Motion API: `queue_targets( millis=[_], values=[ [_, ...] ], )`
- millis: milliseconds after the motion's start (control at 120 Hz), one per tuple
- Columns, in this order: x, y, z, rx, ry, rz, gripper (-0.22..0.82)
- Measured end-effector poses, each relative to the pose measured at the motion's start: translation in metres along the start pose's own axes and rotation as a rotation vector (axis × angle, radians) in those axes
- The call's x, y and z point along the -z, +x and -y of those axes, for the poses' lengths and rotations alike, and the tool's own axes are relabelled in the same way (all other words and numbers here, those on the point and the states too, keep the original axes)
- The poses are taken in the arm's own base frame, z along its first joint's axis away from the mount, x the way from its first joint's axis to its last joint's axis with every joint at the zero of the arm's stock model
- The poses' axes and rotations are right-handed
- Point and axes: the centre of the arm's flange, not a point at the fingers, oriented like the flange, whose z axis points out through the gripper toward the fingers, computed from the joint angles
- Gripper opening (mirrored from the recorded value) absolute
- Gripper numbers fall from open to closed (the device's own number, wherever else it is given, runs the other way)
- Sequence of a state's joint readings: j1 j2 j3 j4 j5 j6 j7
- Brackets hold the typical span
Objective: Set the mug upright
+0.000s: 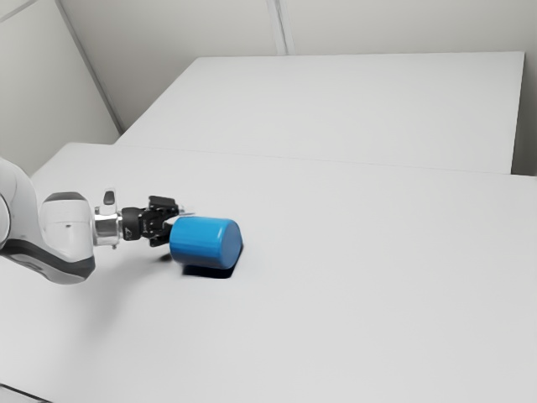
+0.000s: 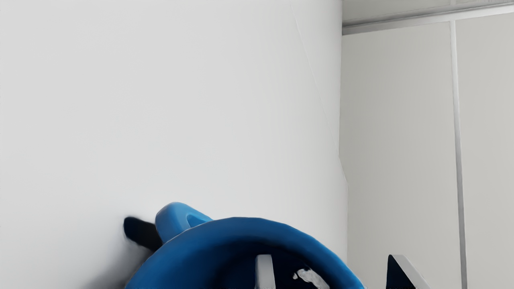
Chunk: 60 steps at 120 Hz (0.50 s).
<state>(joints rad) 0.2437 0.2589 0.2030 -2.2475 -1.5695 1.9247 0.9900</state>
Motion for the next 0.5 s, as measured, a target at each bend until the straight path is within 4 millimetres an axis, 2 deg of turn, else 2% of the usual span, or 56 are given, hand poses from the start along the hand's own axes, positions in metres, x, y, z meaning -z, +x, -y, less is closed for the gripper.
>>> queue_targets(
  millis=[117,225,400,500],
  values=[
    [0.001,0.001,-0.002,-0.009,0.004,-0.006,0.00],
    [0.003,0.003,-0.011,-0.027,-0.001,-0.011,-0.09],
    [0.014,0.021,-0.054,-0.112,-0.037,-0.036,-0.15],
    [0.009,0.028,-0.084,-0.178,-0.049,-0.024,-0.17]
  ],
)
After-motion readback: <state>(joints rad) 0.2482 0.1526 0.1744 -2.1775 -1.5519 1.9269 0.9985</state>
